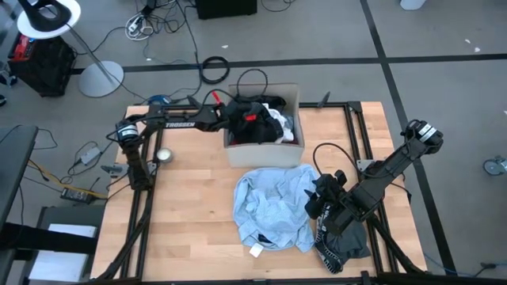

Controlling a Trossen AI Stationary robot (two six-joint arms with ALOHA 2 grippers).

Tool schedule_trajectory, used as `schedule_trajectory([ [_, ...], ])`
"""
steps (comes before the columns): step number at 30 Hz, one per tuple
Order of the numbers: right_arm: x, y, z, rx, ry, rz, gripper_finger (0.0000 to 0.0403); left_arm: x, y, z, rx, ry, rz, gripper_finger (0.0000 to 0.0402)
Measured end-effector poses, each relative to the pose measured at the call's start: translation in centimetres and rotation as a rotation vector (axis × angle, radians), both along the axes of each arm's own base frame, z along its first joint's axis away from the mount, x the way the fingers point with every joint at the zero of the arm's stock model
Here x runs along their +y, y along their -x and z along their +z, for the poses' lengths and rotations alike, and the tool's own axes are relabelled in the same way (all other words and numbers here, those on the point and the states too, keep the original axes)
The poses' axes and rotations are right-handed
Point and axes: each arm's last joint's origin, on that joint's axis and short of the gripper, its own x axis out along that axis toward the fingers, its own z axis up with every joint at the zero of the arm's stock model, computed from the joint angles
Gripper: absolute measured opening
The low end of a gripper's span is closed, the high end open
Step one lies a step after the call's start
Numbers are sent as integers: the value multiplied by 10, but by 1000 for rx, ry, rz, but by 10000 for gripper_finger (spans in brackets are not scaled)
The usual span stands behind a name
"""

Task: Sort clothes
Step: Put the black underwear into the white laundry bin

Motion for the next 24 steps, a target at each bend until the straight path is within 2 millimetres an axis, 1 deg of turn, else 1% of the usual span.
schedule_trajectory([
  [5, 0, 0, 0, -1, 0, 0, 214, 13, -2, 6, -132, 19, 68, 99],
  [7, 0, 0, 0, -1, 0, 0, 214, 15, -2, 8, -148, 21, 97, 99],
  [10, 0, 0, 0, -1, 0, 0, 214, 17, 1, 4, -105, 49, 148, 99],
  [13, 0, 0, 0, -1, 1, 1, 214, 18, 3, -3, -28, 40, 168, 99],
  [16, 0, 0, 0, -1, 0, 1, 214, 17, 5, -16, 68, 39, 168, 99],
  [20, 0, 0, 0, -1, 1, 1, 214, 15, 5, -29, 160, 29, 125, 99],
  [24, 0, 0, 0, 0, -1, 1, 214, 9, 2, -32, 175, 2, 59, 99],
])
